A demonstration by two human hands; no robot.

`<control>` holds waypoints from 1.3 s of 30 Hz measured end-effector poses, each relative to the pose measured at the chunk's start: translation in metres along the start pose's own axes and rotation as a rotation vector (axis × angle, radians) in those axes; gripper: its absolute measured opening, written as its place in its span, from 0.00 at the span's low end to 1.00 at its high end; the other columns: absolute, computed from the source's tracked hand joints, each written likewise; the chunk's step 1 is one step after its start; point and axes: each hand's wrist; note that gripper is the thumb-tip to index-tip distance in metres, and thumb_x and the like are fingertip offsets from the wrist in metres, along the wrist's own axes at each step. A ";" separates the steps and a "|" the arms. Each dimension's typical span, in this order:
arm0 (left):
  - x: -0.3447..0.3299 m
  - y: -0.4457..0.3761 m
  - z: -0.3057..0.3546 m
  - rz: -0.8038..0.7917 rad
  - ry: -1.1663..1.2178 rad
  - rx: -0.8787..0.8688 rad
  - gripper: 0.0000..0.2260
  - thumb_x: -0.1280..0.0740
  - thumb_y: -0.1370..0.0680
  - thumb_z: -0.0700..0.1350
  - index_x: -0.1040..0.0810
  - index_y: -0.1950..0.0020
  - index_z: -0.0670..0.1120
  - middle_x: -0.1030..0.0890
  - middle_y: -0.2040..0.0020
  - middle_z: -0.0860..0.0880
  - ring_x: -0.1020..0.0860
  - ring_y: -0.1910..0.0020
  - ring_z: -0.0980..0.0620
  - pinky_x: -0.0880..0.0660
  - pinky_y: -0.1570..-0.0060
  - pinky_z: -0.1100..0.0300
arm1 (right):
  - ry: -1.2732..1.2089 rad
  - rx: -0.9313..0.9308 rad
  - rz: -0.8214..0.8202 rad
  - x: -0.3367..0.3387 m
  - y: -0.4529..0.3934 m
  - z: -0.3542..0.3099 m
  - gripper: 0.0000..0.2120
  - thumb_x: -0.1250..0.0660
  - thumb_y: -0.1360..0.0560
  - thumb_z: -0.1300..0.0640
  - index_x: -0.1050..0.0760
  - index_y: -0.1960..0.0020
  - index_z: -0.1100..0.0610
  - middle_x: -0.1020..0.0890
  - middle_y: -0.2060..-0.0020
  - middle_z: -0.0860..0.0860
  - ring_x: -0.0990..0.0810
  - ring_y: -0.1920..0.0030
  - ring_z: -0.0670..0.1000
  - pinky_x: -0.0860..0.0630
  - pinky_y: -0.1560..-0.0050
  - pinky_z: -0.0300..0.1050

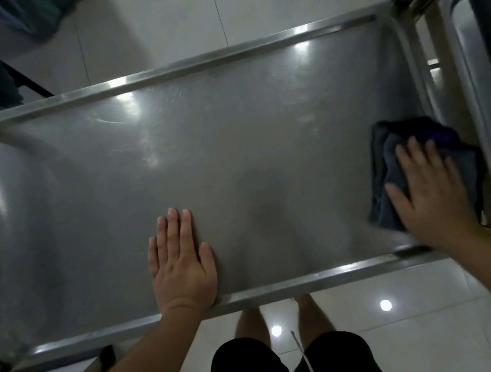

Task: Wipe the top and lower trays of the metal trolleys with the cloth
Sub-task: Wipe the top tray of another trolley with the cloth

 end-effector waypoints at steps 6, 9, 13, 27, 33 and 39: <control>-0.003 -0.001 -0.003 0.028 -0.012 -0.019 0.31 0.50 0.16 0.56 0.48 0.13 0.50 0.51 0.13 0.51 0.55 0.14 0.52 0.54 0.17 0.46 | 0.070 0.012 -0.077 -0.027 0.087 0.015 0.35 0.56 0.16 0.37 0.54 0.15 0.53 0.54 0.16 0.50 0.52 0.17 0.57 0.46 0.21 0.66; -0.005 -0.001 -0.004 0.050 -0.023 -0.032 0.31 0.50 0.16 0.56 0.48 0.13 0.50 0.50 0.13 0.51 0.54 0.14 0.51 0.54 0.17 0.46 | 0.036 0.097 -0.043 -0.018 0.041 -0.004 0.34 0.54 0.16 0.38 0.52 0.15 0.53 0.50 0.16 0.53 0.52 0.17 0.58 0.48 0.21 0.66; -0.006 -0.001 -0.005 0.061 -0.043 -0.053 0.31 0.49 0.16 0.56 0.49 0.13 0.50 0.51 0.13 0.51 0.54 0.14 0.50 0.56 0.17 0.49 | 0.017 0.170 0.064 0.007 -0.068 -0.039 0.33 0.49 0.18 0.39 0.44 0.16 0.52 0.43 0.17 0.52 0.49 0.17 0.56 0.49 0.20 0.63; -0.004 -0.002 -0.004 0.048 -0.018 -0.036 0.31 0.49 0.16 0.56 0.50 0.13 0.51 0.51 0.13 0.51 0.55 0.14 0.52 0.58 0.17 0.50 | 0.006 0.081 0.042 0.033 -0.182 -0.100 0.35 0.58 0.18 0.36 0.54 0.15 0.50 0.52 0.16 0.49 0.55 0.17 0.55 0.57 0.19 0.60; -0.001 -0.001 -0.003 0.024 -0.012 -0.023 0.31 0.49 0.16 0.57 0.50 0.13 0.52 0.52 0.13 0.52 0.55 0.14 0.52 0.57 0.17 0.49 | 0.057 0.130 0.002 -0.033 0.062 -0.080 0.34 0.51 0.17 0.39 0.50 0.15 0.53 0.49 0.16 0.50 0.51 0.17 0.58 0.48 0.20 0.66; -0.002 0.001 -0.002 0.028 -0.018 -0.032 0.31 0.49 0.16 0.56 0.49 0.13 0.50 0.51 0.13 0.50 0.55 0.14 0.51 0.56 0.17 0.48 | 0.068 0.102 -0.026 -0.040 0.060 -0.095 0.34 0.51 0.17 0.39 0.50 0.15 0.52 0.49 0.16 0.50 0.51 0.17 0.57 0.50 0.20 0.66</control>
Point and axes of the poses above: each hand's wrist, its own y-axis away from the middle knuckle, its own x-axis out of the back of the hand, z = x × y
